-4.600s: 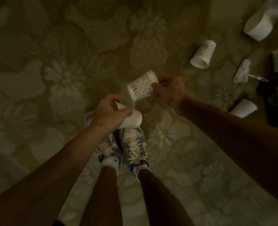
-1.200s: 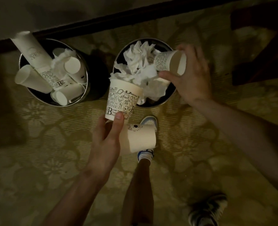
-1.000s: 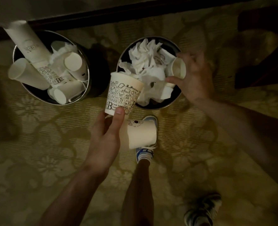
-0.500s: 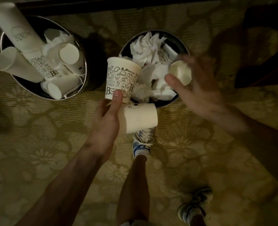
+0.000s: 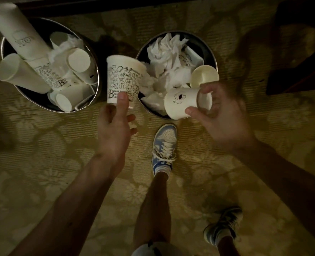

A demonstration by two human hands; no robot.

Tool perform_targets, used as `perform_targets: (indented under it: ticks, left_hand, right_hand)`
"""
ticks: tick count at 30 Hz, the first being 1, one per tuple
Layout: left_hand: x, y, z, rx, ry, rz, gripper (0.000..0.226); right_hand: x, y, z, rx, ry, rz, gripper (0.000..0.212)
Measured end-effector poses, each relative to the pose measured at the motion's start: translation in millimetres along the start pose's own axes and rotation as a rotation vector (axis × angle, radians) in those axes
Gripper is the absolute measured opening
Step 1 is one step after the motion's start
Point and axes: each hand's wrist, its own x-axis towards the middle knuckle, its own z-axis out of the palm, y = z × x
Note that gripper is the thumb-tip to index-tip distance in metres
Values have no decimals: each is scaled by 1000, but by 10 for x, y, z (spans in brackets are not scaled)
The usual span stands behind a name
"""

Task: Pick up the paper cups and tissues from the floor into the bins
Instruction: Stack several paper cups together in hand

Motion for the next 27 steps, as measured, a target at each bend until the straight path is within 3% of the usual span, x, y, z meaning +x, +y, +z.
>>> perform_targets:
  ticks: [6,11,14,17,21,24,27]
  left_hand:
    - [-36,-54,-279,76,-5,35,36]
    - [-90,-132,-408,96,-17,61,41]
    - [-54,-181,-462,84,1,55,39]
    - [-9,-224,-464,62,28,57,51]
    - [38,-212,-381,66,-13,126,45]
    - [170,-117,-259,97,-97,208,48]
    - [340,-33,-76,132,-217,281,50]
  right_hand:
    - [107,1,385,-450,-86,-301,39]
    - [222,-20,554,-602,-111,-346,43]
    - [219,-55,721,-627,-230,-352,50]
    - [200,-126,829,-564,-286,-340,47]
    - [150,-238,689,-223,-25,-287,37]
    - [269,-401,528,65,6,-193,44]
    - [431,-489,451,118,21,-193,38]
